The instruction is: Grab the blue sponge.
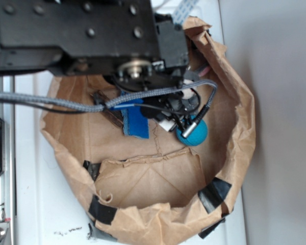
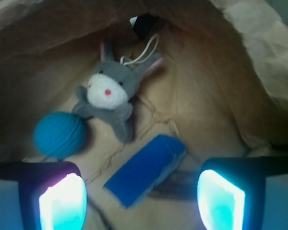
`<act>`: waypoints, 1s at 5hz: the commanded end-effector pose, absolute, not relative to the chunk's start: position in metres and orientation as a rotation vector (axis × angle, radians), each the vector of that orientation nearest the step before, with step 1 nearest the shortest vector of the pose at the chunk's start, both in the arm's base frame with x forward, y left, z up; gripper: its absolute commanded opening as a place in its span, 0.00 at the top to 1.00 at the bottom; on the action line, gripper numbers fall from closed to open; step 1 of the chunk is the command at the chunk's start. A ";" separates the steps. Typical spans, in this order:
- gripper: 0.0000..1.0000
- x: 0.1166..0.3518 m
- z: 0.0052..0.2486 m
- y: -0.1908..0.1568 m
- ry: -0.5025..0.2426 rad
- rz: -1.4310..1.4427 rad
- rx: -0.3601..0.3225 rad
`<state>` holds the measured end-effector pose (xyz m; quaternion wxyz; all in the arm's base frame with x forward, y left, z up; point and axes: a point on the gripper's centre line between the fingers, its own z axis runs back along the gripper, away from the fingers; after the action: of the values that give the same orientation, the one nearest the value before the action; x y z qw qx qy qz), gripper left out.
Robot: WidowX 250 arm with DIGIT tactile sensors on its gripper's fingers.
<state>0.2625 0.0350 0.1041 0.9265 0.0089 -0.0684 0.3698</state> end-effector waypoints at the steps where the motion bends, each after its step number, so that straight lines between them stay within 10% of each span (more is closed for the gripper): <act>1: 0.00 0.267 0.113 0.036 -0.179 0.745 0.009; 5: 0.00 0.278 0.077 0.040 -0.200 0.753 -0.004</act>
<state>0.2691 0.0322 0.0630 0.9286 0.0050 -0.0706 0.3642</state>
